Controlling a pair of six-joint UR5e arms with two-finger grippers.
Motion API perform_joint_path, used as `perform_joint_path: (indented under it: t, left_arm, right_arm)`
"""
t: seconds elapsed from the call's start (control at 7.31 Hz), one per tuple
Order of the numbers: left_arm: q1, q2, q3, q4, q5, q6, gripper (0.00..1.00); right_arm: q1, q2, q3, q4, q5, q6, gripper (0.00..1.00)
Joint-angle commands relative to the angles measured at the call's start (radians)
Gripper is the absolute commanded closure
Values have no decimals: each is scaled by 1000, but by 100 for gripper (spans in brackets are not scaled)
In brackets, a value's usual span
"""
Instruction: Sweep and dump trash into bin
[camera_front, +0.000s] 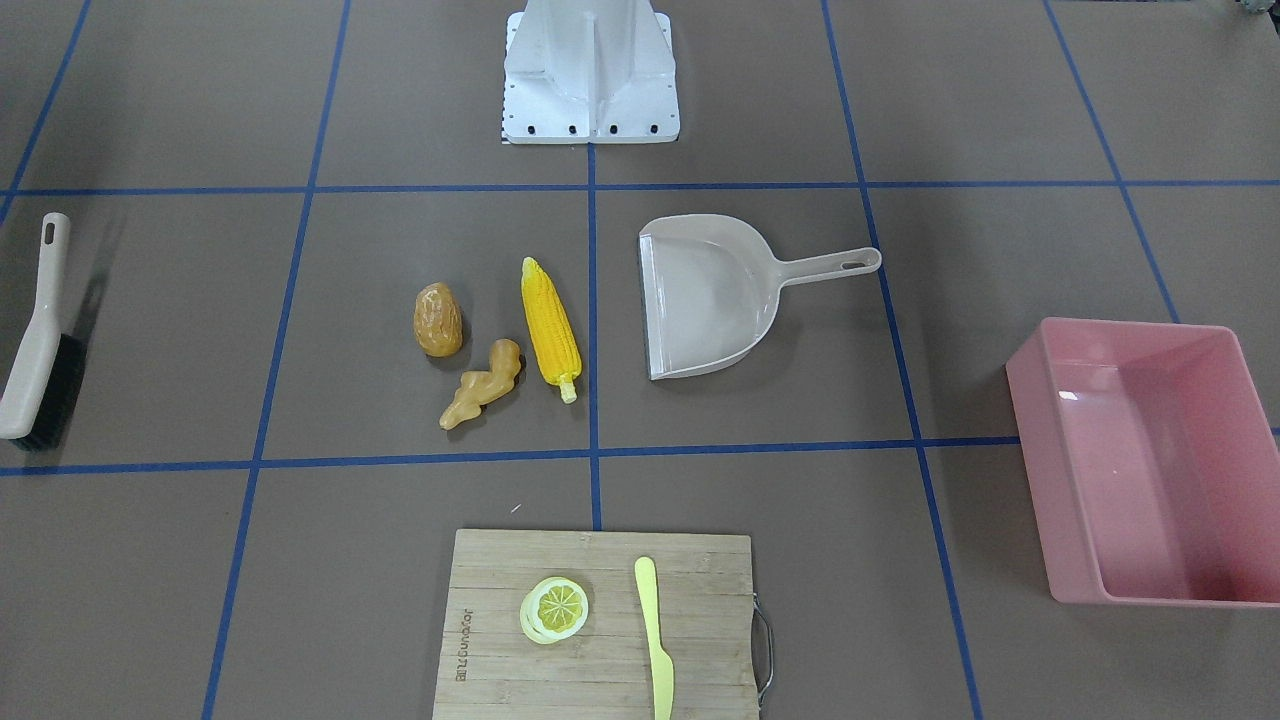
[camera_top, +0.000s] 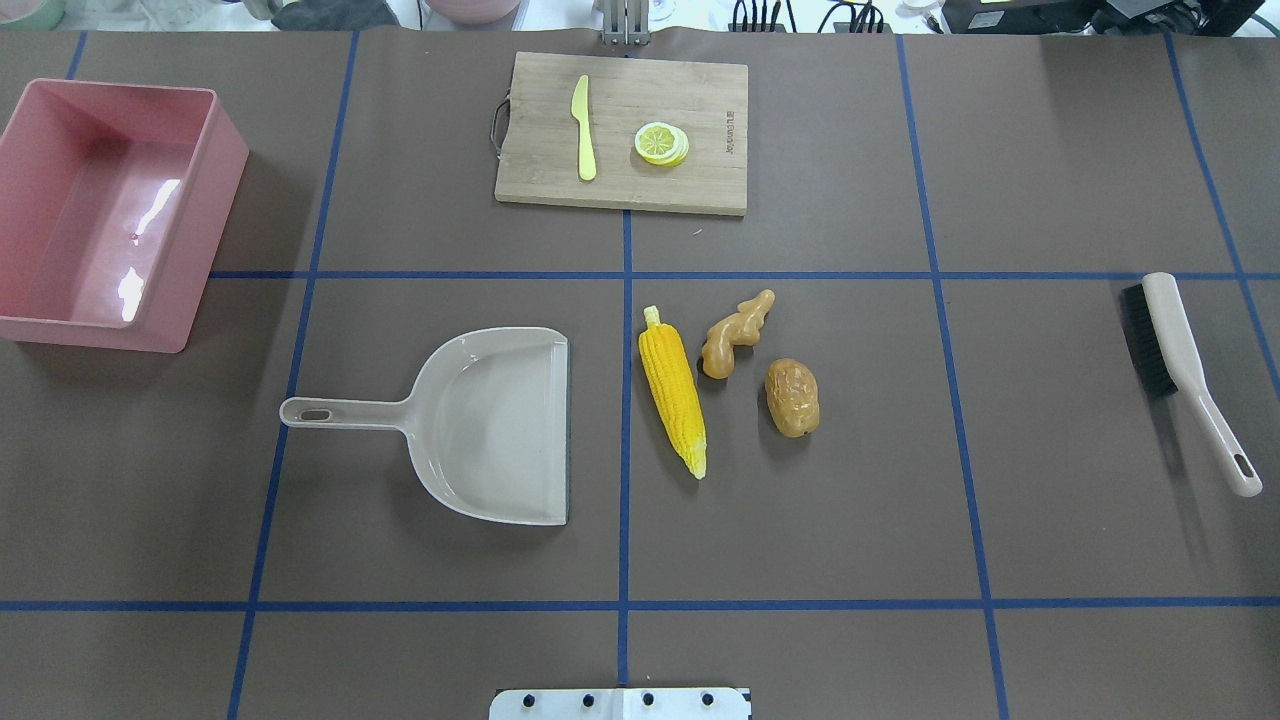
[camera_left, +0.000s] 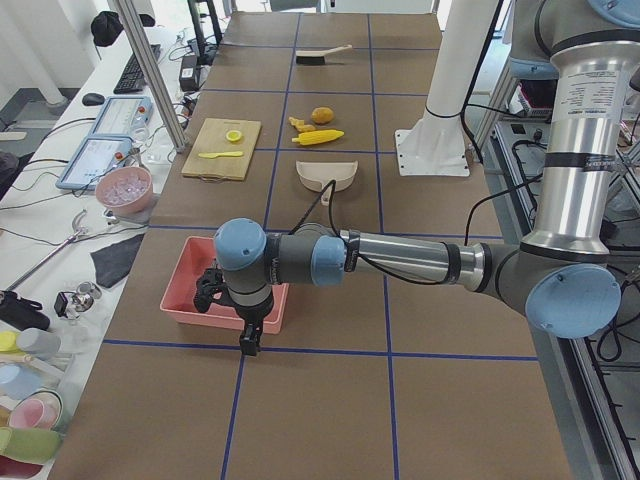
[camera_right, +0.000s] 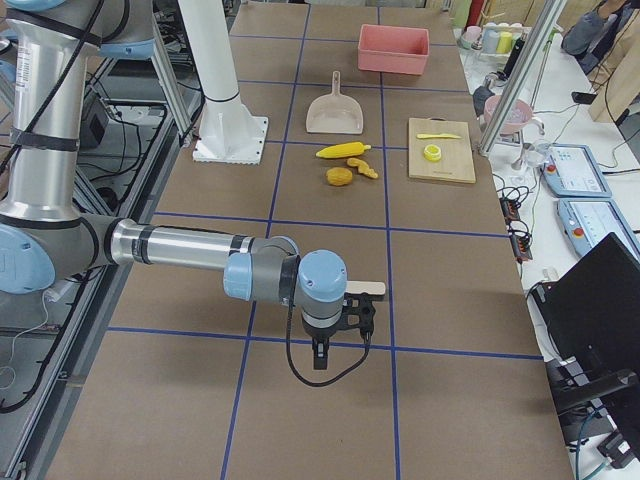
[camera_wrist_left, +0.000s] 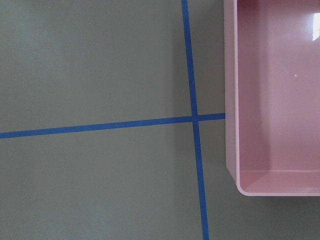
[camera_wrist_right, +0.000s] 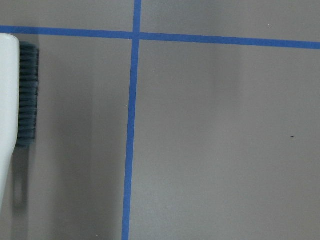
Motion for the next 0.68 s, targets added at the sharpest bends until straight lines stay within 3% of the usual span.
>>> perform_joint_path:
  t: [0.0, 0.27, 0.55]
  left_arm:
    - [2, -1, 0, 0, 0, 0, 2]
    - [3, -7, 2, 0, 0, 0, 2]
    - [3, -6, 2, 0, 0, 0, 2]
  right_arm:
    - [-17, 8, 14, 0, -3, 3, 0]
    - [-63, 63, 30, -12, -9, 36, 0]
    - [-117, 62, 116, -23, -9, 162, 0]
